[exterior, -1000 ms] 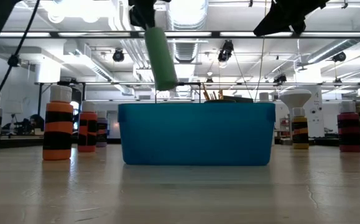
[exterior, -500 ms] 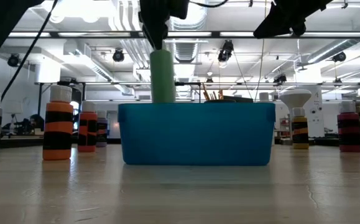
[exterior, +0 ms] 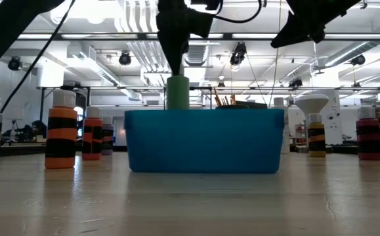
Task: Pick & Place Paint Supplies
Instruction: Put the large green paint bottle into the blue bin
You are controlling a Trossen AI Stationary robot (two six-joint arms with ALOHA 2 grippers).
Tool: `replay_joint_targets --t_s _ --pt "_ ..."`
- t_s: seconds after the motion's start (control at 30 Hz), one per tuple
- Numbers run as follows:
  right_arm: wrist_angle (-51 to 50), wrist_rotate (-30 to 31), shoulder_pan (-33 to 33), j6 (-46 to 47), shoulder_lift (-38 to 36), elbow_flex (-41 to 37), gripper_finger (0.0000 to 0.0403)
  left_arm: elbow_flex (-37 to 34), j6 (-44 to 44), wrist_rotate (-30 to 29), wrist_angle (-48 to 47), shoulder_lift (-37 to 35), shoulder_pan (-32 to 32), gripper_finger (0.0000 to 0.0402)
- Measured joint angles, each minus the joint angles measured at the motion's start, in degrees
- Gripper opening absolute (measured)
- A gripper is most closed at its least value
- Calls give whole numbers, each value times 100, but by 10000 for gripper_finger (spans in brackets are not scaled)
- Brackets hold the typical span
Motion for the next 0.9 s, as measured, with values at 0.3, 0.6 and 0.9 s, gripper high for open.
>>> replay_joint_targets --t_s 0.3,0.6,0.9 --pt "-19 3 2 7 -2 -135 78 -10 6 61 75 227 -12 121" --pt "-21 -1 2 154 0 -376 108 -577 82 154 431 161 -14 121" --pt "-19 -10 2 261 0 -416 127 -791 84 241 737 110 3 121"
